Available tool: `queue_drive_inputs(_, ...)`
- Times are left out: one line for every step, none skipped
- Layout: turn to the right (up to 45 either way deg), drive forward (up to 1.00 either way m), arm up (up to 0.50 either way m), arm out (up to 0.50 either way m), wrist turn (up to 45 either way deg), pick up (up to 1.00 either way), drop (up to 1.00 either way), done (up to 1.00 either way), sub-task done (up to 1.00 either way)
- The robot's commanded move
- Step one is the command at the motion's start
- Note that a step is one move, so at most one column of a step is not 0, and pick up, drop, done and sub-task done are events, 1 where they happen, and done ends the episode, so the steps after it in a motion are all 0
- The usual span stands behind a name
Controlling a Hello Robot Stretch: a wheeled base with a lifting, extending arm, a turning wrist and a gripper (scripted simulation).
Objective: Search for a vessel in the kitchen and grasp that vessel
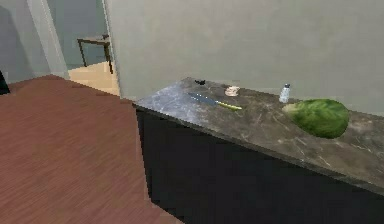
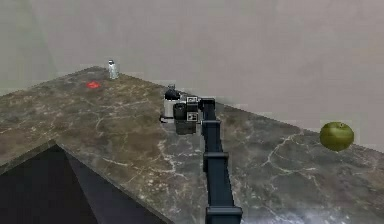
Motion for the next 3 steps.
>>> queue_drive_inputs(0.0,0.0,0.0,0.0,0.0,1.0,0.0,0.0,0.0)
queue_drive_inputs(0.0,0.0,0.1,0.0,0.0,0.0,0.0,0.0,0.0)
queue_drive_inputs(0.0,0.0,0.0,0.0,0.0,0.0,0.0,1.0,0.0)
